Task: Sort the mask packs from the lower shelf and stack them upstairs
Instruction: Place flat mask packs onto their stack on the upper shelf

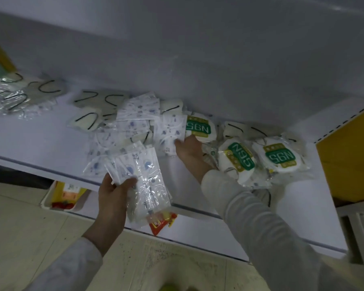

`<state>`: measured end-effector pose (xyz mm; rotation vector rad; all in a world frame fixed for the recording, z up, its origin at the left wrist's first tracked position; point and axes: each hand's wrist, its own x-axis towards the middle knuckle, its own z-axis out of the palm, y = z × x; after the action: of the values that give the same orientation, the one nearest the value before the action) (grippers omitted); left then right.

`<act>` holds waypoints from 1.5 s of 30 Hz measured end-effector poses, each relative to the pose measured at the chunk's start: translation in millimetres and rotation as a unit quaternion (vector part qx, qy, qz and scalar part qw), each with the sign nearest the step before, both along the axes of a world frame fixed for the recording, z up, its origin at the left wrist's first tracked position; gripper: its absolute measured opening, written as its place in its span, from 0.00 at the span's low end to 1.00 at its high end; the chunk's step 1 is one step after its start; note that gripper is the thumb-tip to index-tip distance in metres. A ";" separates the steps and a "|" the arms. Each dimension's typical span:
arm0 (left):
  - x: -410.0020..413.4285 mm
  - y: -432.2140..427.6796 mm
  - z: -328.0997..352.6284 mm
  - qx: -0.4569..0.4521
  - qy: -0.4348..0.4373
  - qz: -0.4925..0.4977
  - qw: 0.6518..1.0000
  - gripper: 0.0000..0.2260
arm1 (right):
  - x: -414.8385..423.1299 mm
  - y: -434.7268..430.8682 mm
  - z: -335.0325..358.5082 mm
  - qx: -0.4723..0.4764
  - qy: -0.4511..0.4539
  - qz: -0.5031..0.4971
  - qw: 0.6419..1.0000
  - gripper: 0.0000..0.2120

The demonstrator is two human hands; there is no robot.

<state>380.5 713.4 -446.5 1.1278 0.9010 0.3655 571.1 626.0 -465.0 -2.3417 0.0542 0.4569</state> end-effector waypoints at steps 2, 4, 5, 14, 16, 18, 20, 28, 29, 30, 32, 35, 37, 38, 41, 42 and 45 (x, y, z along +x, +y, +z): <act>-4.9 9.7 -0.2 0.002 -0.001 -0.001 1.000 0.14 | 0.4 7.9 -5.2 0.000 0.022 -0.033 0.999 0.22; -9.1 16.4 0.2 0.004 0.000 -0.001 1.000 0.14 | 1.6 10.3 -9.0 -0.003 0.032 -0.042 0.999 0.23; -10.4 18.8 -0.1 0.003 -0.003 0.002 1.000 0.13 | 2.6 9.7 -10.0 0.000 0.040 -0.038 0.998 0.22; 0.8 4.1 13.2 -0.046 0.009 0.044 0.998 0.12 | -36.4 -34.2 48.8 0.224 0.049 -0.035 0.973 0.10; 7.6 -9.1 26.8 -0.077 0.006 0.060 0.995 0.09 | -54.2 -57.8 74.1 0.254 0.041 0.003 0.966 0.06; 13.6 -26.6 47.0 -0.145 -0.040 0.053 0.987 0.07 | -72.7 -79.6 98.2 0.238 0.036 0.071 0.968 0.06; 18.0 -48.5 72.4 -0.255 -0.111 0.021 0.960 0.13 | -87.6 -97.6 113.8 0.188 0.005 0.144 0.971 0.06; 10.0 -114.9 136.7 -0.158 -0.108 0.034 0.981 0.15 | -123.8 -162.0 146.4 0.103 -0.261 0.144 0.949 0.25; 3.9 -122.3 147.2 -0.177 -0.123 0.038 0.976 0.15 | -136.8 -169.1 153.7 0.170 -0.230 0.063 0.956 0.29; -2.1 -128.7 155.5 -0.194 -0.137 0.039 0.971 0.15 | -151.2 -173.9 161.4 0.260 -0.165 -0.018 0.951 0.32; -15.9 -141.5 172.1 -0.221 -0.156 0.023 0.963 0.18 | -177.7 -182.4 171.4 0.424 -0.033 -0.117 0.897 0.34; -37.2 -156.9 192.9 -0.231 -0.186 -0.049 0.954 0.20 | -207.9 -193.9 194.3 0.539 0.017 -0.122 0.834 0.31; -48.9 -163.7 208.1 -0.219 -0.207 -0.097 0.949 0.22 | -217.3 -204.7 218.0 0.568 0.013 -0.115 0.815 0.25; -53.8 -164.5 216.2 -0.206 -0.216 -0.125 0.946 0.25 | -219.0 -212.6 229.9 0.566 0.005 -0.107 0.817 0.22; -66.7 -157.7 243.5 -0.161 -0.240 -0.199 0.937 0.37 | -217.3 -242.3 272.2 0.544 -0.052 -0.071 0.834 0.20; -70.3 -155.2 257.6 -0.135 -0.248 -0.222 0.933 0.35 | -215.2 -253.2 288.3 0.536 -0.075 -0.052 0.839 0.19; -65.8 -147.9 306.4 0.013 -0.302 -0.293 0.907 0.18 | -198.5 -280.7 340.3 0.496 -0.169 0.023 0.851 0.15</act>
<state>314.8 565.5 -140.1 1.1546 -0.0052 0.2026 372.6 345.3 -124.8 -1.3560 -0.3344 0.0364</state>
